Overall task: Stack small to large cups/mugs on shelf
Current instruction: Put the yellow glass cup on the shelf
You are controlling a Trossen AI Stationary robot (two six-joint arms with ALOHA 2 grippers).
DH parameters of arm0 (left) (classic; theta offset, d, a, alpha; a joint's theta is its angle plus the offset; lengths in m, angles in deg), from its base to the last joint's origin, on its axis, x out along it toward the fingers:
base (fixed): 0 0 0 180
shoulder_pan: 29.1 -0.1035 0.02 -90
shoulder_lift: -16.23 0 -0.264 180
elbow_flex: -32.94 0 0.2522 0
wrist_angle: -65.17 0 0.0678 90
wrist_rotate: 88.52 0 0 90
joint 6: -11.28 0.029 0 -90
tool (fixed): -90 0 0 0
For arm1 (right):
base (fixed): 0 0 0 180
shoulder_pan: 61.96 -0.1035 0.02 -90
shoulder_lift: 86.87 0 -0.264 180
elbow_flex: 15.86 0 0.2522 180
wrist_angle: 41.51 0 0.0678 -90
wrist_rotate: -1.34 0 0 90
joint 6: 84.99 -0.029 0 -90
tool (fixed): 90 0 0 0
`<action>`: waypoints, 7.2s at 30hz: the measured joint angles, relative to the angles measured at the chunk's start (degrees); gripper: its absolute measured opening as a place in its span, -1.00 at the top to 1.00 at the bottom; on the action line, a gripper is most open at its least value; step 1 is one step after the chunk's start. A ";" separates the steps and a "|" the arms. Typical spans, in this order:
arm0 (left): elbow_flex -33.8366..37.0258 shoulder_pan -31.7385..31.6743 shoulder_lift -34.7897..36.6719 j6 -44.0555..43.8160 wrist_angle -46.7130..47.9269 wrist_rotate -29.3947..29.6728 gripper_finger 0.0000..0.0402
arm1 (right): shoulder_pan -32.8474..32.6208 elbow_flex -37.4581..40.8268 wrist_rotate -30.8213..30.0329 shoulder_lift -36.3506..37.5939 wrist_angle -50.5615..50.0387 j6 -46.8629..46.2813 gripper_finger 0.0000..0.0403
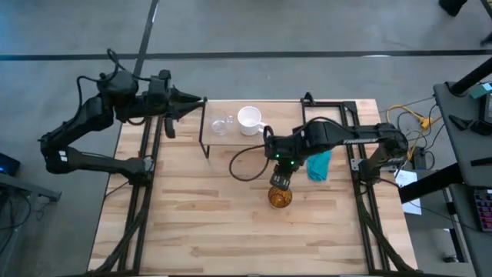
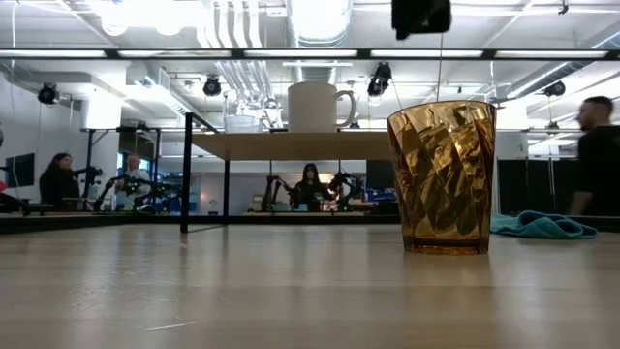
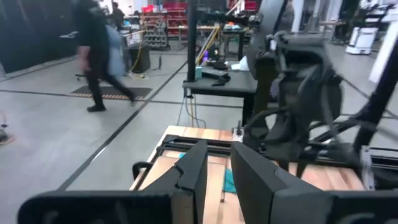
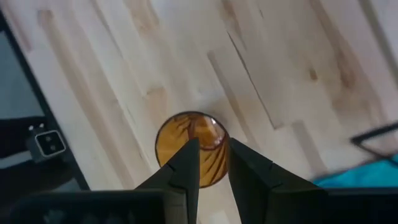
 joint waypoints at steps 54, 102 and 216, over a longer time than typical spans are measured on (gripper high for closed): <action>0.79 0.00 -0.85 3.54 1.26 -19.91 0.71 | -4.21 25.10 -2.56 -0.17 14.38 -14.26 0.67; 1.88 0.00 -4.73 3.63 0.82 -19.17 0.71 | 24.66 -17.94 -15.02 0.28 -15.08 12.08 0.96; 1.62 -0.01 -8.09 3.13 -4.09 -19.08 0.71 | 12.21 -16.04 -7.03 0.66 -14.39 8.01 0.62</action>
